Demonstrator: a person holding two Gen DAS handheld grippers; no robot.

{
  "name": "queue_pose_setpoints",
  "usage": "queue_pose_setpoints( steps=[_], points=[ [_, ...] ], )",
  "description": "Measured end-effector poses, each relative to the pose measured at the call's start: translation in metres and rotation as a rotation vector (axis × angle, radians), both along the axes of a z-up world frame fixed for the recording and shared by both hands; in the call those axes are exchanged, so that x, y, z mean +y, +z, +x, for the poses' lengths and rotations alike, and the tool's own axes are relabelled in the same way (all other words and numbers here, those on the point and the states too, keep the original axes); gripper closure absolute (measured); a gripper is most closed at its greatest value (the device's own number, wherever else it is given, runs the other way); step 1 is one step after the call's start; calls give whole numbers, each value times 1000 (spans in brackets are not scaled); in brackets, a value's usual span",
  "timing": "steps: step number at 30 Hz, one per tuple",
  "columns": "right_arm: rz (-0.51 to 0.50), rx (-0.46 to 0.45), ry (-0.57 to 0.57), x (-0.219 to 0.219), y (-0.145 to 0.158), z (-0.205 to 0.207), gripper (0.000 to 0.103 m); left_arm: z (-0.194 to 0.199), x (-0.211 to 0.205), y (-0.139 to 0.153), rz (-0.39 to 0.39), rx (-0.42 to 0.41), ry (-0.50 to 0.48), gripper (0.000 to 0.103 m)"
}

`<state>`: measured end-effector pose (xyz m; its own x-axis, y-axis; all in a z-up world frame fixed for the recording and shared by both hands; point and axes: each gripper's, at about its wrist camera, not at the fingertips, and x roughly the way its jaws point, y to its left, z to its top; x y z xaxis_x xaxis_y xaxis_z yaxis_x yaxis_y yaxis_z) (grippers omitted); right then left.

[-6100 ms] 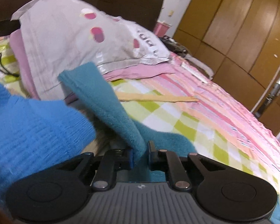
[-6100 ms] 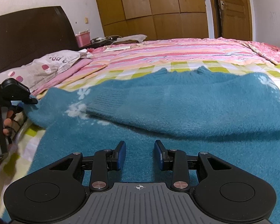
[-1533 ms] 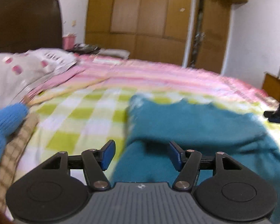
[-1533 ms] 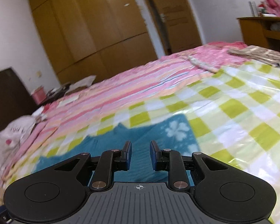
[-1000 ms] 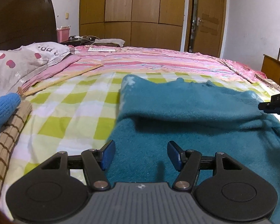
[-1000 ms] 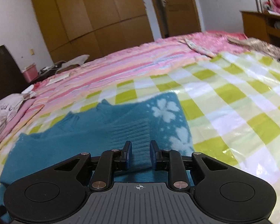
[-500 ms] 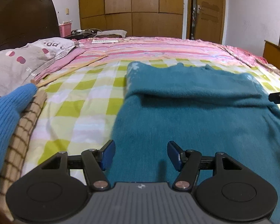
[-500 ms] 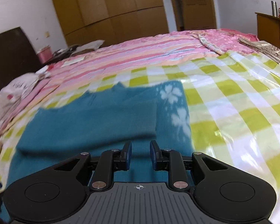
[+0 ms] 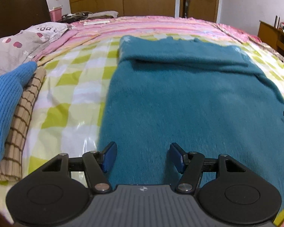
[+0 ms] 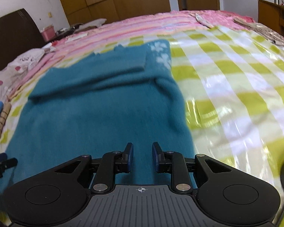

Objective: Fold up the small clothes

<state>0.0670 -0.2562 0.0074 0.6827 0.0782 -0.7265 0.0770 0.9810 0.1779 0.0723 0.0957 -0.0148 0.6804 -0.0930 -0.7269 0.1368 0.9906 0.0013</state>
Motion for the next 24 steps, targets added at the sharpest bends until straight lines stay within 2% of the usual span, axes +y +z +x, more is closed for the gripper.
queue_pose_setpoints(
  steps=[9, 24],
  points=[
    [-96, 14, 6, 8, -3, -33, 80, -10, -1, 2, 22, 25, -10, 37],
    [-254, -7, 53, 27, -3, -59, 79, -22, -2, 5, 84, 76, -45, 36]
  ],
)
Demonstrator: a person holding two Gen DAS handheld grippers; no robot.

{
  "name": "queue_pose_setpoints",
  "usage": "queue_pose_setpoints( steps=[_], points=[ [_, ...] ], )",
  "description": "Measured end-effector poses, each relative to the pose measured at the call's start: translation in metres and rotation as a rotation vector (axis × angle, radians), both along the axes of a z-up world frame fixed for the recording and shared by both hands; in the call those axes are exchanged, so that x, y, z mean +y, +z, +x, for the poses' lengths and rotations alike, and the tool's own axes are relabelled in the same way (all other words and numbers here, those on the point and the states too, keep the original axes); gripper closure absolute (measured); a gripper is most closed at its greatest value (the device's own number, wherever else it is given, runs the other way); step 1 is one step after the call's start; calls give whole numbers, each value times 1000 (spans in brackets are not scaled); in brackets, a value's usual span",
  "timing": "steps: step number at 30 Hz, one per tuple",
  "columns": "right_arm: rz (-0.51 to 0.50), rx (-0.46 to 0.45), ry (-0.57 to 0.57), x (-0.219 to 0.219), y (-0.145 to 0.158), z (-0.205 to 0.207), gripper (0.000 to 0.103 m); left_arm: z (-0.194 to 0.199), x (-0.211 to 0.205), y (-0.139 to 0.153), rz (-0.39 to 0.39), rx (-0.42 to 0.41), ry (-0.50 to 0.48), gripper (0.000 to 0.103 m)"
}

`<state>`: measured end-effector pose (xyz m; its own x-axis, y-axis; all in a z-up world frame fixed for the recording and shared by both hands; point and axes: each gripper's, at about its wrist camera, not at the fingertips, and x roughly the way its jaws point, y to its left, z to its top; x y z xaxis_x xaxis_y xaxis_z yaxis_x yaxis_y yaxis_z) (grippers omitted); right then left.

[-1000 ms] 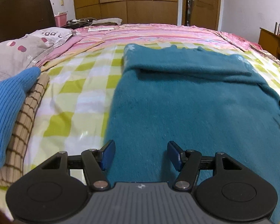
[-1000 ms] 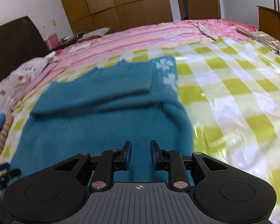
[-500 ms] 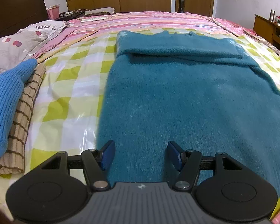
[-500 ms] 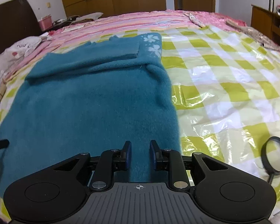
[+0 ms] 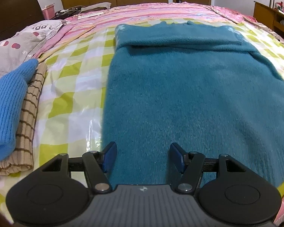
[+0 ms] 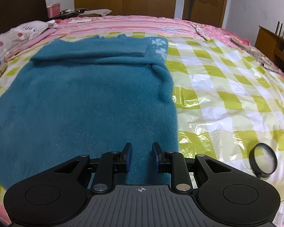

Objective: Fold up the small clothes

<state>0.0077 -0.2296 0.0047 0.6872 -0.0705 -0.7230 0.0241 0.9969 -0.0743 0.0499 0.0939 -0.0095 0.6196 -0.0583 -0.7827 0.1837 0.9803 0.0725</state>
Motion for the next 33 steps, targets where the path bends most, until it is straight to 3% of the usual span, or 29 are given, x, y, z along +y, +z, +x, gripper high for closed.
queue_pose_setpoints(
  steps=[16, 33],
  points=[
    [-111, 2, 46, 16, -4, -14, 75, -10, 0, 4, 42, 19, -25, 36],
    [-153, 9, 64, 20, -7, -15, 73, -16, 5, 5, 78, 45, -48, 35]
  ],
)
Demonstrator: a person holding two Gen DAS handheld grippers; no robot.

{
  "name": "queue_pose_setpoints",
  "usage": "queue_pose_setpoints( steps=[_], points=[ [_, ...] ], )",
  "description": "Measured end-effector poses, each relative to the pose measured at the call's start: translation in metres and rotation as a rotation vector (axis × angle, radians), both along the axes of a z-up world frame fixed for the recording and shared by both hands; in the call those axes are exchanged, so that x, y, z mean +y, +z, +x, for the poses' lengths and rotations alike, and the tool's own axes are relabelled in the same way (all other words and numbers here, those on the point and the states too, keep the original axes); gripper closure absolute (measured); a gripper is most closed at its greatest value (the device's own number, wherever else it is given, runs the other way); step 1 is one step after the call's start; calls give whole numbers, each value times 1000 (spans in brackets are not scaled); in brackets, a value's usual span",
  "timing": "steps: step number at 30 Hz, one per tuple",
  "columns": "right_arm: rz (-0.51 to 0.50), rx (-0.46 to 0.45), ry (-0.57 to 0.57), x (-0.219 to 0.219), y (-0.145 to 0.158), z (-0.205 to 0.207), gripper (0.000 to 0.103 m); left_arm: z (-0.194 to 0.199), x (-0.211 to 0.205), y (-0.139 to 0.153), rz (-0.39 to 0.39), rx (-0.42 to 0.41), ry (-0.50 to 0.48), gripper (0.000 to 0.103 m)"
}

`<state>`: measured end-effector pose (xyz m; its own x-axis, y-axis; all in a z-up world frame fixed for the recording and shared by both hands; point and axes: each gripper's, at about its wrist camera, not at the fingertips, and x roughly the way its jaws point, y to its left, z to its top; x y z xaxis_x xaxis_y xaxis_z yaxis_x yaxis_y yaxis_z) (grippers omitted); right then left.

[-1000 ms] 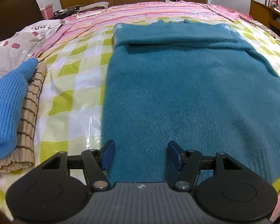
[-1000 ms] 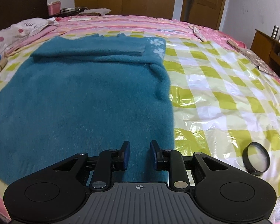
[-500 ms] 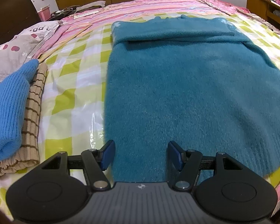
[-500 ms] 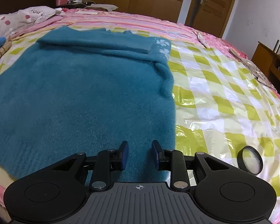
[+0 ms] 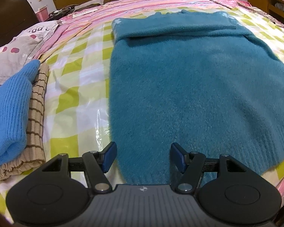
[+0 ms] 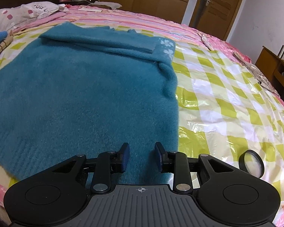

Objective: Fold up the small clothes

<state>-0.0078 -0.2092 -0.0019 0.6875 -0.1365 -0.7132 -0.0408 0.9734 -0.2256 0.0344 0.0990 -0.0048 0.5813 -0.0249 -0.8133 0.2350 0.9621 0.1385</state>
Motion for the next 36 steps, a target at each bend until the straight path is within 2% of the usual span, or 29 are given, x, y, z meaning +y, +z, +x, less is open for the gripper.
queue_pose_setpoints(
  steps=[21, 29, 33, 36],
  points=[
    [-29, 5, 9, 3, 0, -3, 68, -3, 2, -2, 30, 28, -26, 34],
    [-36, 5, 12, 3, -1, -6, 65, -6, 3, -3, 52, 42, -34, 29],
    [-29, 7, 12, 0, 1, -11, 61, -8, 3, -3, 62, 51, -41, 29],
    [13, 11, -4, -7, 6, -15, 54, -10, 5, -3, 66, 53, -43, 29]
  ],
)
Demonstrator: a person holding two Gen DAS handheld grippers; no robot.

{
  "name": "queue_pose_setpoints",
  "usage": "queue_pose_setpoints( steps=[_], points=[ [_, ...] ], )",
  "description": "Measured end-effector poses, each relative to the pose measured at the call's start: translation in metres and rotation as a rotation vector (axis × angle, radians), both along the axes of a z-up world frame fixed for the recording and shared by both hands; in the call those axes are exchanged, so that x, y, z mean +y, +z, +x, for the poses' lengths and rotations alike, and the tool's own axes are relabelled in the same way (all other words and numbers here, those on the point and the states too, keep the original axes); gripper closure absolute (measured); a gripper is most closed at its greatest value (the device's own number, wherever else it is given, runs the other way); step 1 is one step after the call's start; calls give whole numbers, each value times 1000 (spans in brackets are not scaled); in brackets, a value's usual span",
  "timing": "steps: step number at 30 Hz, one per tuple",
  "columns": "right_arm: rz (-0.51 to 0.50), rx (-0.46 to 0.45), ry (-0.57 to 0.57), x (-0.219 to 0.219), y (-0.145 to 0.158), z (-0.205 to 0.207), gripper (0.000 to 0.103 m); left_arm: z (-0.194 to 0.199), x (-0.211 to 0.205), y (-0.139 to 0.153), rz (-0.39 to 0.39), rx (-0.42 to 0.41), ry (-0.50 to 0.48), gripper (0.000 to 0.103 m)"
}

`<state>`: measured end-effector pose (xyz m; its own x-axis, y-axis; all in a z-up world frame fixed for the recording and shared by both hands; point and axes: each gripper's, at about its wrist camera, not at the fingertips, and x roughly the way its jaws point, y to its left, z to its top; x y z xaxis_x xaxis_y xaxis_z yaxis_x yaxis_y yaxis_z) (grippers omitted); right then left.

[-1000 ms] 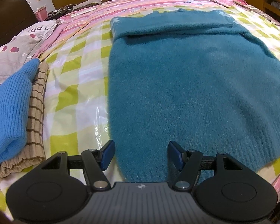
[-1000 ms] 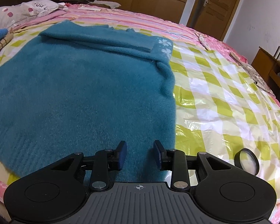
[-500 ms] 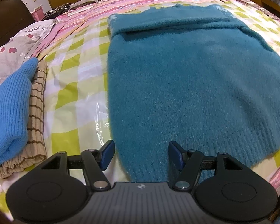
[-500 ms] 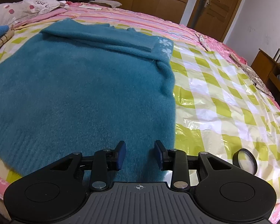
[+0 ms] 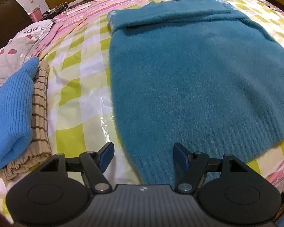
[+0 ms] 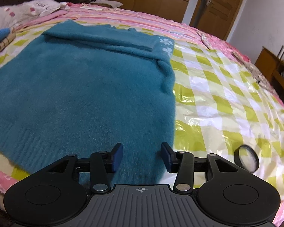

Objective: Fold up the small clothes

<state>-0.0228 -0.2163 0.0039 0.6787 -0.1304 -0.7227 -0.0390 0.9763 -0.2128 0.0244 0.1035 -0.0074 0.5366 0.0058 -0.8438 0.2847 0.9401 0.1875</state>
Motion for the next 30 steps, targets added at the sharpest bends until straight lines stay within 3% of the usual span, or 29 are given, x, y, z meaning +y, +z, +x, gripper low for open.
queue_pose_setpoints(
  steps=[16, 21, 28, 30],
  points=[
    [181, 67, -141, -45, 0, -18, 53, -8, 14, 5, 5, -20, 74, 28],
    [259, 93, -164, -56, 0, -15, 53, 0, 13, 1, -23, 37, 73, 29],
    [316, 97, -174, -64, 3, -17, 53, 2, 10, 1, -150, 102, 63, 34],
    [355, 115, -174, -67, 1, -14, 53, 1, 8, 0, -150, 109, 67, 35]
  ],
)
